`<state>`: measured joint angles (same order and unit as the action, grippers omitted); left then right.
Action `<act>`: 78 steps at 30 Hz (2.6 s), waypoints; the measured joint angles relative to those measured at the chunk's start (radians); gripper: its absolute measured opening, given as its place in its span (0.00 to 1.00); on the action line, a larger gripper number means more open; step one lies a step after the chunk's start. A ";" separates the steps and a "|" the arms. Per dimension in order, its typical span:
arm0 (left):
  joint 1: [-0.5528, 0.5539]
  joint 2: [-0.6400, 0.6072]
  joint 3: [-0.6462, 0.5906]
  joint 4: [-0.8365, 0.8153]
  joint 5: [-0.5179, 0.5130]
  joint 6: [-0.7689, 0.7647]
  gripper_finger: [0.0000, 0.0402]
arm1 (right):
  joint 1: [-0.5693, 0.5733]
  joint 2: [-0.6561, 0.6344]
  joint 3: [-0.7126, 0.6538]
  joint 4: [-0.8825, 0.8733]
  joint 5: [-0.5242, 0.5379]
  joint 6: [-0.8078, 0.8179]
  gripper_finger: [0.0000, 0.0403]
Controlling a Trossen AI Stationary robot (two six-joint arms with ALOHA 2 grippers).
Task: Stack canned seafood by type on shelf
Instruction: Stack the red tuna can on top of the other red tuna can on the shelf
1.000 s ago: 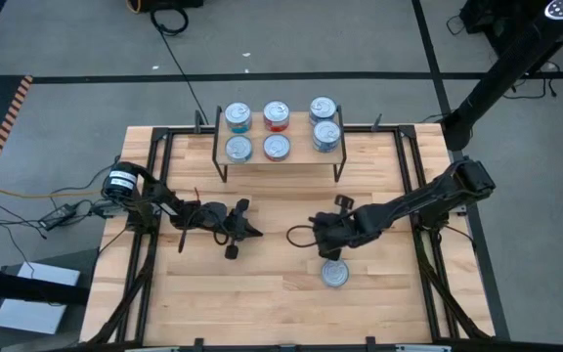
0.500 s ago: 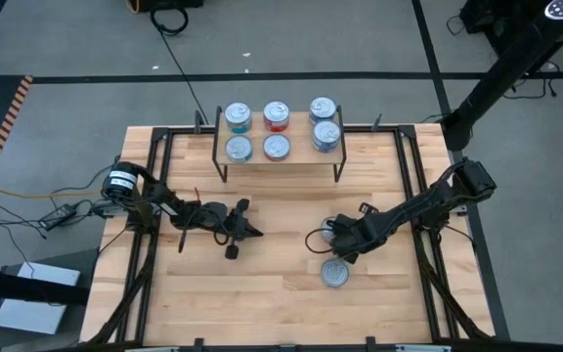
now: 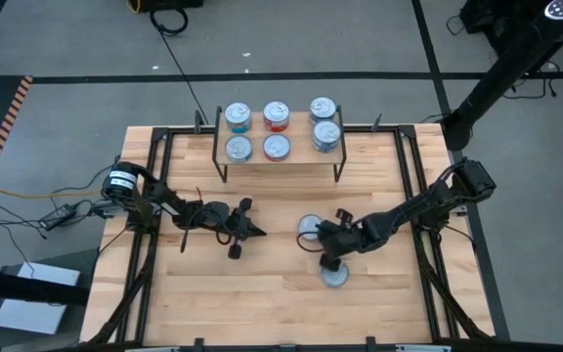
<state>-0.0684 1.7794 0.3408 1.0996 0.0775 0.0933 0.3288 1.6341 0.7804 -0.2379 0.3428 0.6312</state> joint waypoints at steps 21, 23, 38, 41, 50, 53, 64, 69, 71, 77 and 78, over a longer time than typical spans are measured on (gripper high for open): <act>-0.092 0.000 0.199 -0.272 -0.211 0.008 0.14 | -0.001 0.000 0.088 -0.192 0.138 -0.109 0.01; -0.091 0.000 0.216 -0.293 -0.222 0.011 0.17 | -0.001 0.000 0.088 -0.204 0.172 -0.104 0.01; -0.101 0.000 0.236 -0.292 -0.224 0.062 0.28 | -0.125 0.000 -0.122 0.292 0.025 -0.261 0.01; -0.111 0.000 0.236 -0.291 -0.194 0.061 0.28 | -0.133 -0.001 -0.135 0.375 -0.003 -0.295 0.01; -0.147 0.000 0.280 -0.426 -0.238 0.192 0.28 | -0.143 -0.001 -0.136 0.442 -0.005 -0.321 0.01; -0.150 0.000 0.331 -0.546 -0.287 0.222 0.28 | -0.143 -0.001 -0.136 0.446 -0.005 -0.321 0.01; -0.150 0.001 0.439 -0.737 -0.335 0.333 0.28 | -0.142 -0.001 -0.136 0.448 -0.005 -0.321 0.01; -0.148 0.001 0.439 -0.742 -0.345 0.353 0.28 | -0.141 -0.001 -0.136 0.448 -0.005 -0.321 0.01; -0.148 0.001 0.439 -0.749 -0.345 0.377 0.28 | -0.141 -0.001 -0.136 0.450 -0.005 -0.320 0.01; -0.148 0.001 0.440 -0.762 -0.346 0.406 0.28 | -0.141 -0.001 -0.136 0.469 -0.005 -0.320 0.01; -0.148 0.001 0.440 -0.762 -0.349 0.415 0.28 | -0.141 -0.001 -0.136 0.473 -0.005 -0.320 0.01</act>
<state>-0.2161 1.7805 0.7813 0.3374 -0.2715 0.5081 0.1883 1.6333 0.6449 0.2349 0.3374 0.3110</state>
